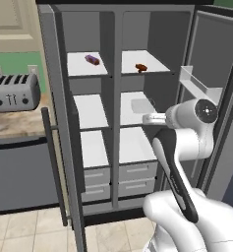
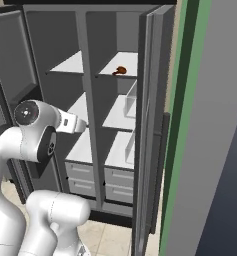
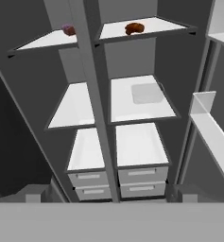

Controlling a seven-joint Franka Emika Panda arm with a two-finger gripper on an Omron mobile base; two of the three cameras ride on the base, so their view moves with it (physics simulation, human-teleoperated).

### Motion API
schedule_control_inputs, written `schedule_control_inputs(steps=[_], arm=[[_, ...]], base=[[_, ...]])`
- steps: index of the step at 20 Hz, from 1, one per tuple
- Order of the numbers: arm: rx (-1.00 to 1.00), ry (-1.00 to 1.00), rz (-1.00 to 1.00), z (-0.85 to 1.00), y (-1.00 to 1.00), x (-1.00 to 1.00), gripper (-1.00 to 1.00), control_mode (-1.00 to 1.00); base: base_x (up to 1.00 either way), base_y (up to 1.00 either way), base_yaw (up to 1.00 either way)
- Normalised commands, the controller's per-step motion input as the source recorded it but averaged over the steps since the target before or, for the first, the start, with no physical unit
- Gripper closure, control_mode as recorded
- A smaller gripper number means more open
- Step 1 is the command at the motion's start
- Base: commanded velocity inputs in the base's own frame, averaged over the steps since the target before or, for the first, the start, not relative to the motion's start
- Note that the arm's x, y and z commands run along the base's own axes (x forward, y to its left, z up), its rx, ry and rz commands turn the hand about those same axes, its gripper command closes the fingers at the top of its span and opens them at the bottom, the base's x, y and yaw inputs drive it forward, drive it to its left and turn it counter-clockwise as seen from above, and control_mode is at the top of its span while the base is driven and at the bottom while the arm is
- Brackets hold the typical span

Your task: Pick up the frozen chicken drumstick from the freezer, place it on any shelf in the fridge, and close the fridge and freezer doors when done.

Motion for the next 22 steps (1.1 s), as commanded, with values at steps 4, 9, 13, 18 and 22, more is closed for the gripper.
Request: schedule_control_inputs(steps=[4,9,13,18,22], arm=[[0.04,0.00,0.00,-0.06,-0.14,0.00,-1.00,-1.00],[0.09,-0.10,-0.03,0.60,-0.64,-0.23,-1.00,-1.00],[0.15,-0.10,-0.05,0.99,-0.99,-0.54,-1.00,-1.00],[0.20,-0.10,-0.03,0.55,-0.91,-0.49,-1.00,-1.00],[0.31,-0.15,0.00,0.00,-1.00,-0.50,-1.00,-1.00]], base=[[0.00,0.00,0.00],[0.00,0.00,0.00],[0.00,0.00,0.00],[0.00,0.00,0.00],[0.00,0.00,0.00]])
